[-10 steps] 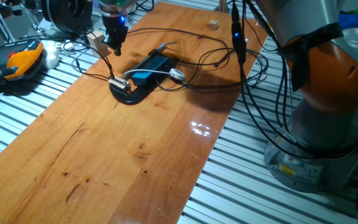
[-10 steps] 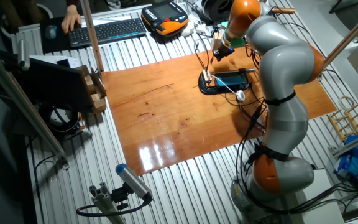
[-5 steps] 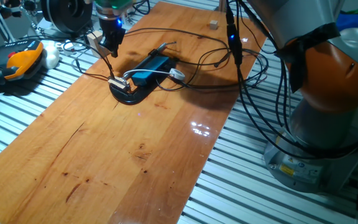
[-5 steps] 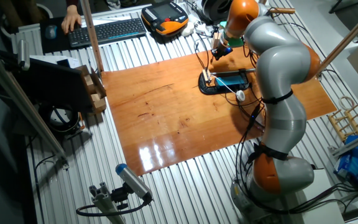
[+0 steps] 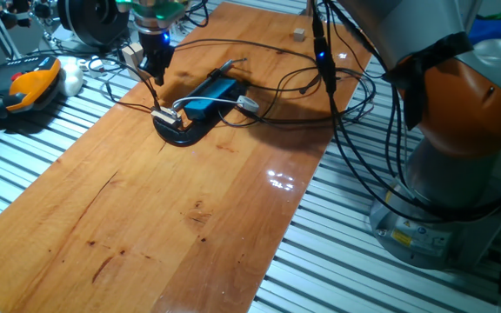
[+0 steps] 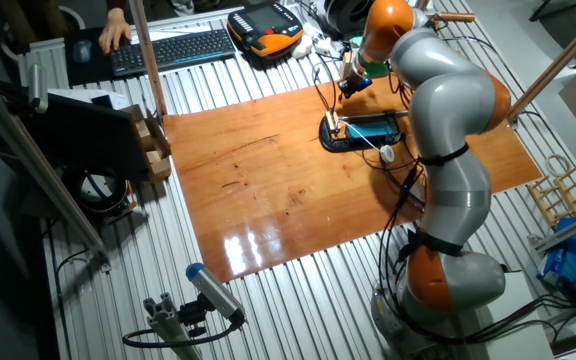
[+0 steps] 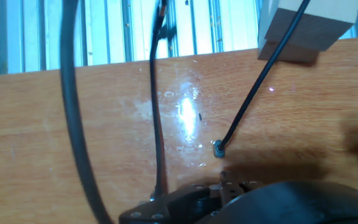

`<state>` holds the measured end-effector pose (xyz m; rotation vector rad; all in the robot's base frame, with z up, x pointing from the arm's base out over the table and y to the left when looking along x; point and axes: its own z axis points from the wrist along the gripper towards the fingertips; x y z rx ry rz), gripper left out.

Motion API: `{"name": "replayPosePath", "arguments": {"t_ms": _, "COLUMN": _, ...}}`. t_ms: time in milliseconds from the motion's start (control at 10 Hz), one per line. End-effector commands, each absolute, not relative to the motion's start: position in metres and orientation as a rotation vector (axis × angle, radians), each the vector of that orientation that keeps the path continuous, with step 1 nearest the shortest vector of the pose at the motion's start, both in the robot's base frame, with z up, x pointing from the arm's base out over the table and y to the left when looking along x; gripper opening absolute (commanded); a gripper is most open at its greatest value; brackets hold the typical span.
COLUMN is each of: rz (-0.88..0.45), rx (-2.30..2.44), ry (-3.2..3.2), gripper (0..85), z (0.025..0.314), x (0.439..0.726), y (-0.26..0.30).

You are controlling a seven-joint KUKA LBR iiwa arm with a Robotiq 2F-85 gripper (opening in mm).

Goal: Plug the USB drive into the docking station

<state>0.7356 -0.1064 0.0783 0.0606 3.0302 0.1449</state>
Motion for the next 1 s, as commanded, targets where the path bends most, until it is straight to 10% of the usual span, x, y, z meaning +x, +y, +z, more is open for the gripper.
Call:
{"name": "replayPosePath", "arguments": {"t_ms": 0, "rz": 0.175, "rx": 0.05, "ry": 3.037, "gripper": 0.0, "z": 0.0776, "x": 0.7367, "y": -0.1083}}
{"name": "replayPosePath", "arguments": {"t_ms": 200, "rz": 0.179, "rx": 0.043, "ry": 3.036, "gripper": 0.0, "z": 0.0804, "x": 0.7367, "y": -0.1087}}
{"name": "replayPosePath", "arguments": {"t_ms": 300, "rz": 0.16, "rx": 0.04, "ry": 3.029, "gripper": 17.0, "z": 0.0807, "x": 0.7367, "y": -0.1091}}
{"name": "replayPosePath", "arguments": {"t_ms": 900, "rz": 0.17, "rx": 0.021, "ry": 3.016, "gripper": 17.0, "z": 0.075, "x": 0.7342, "y": -0.1113}}
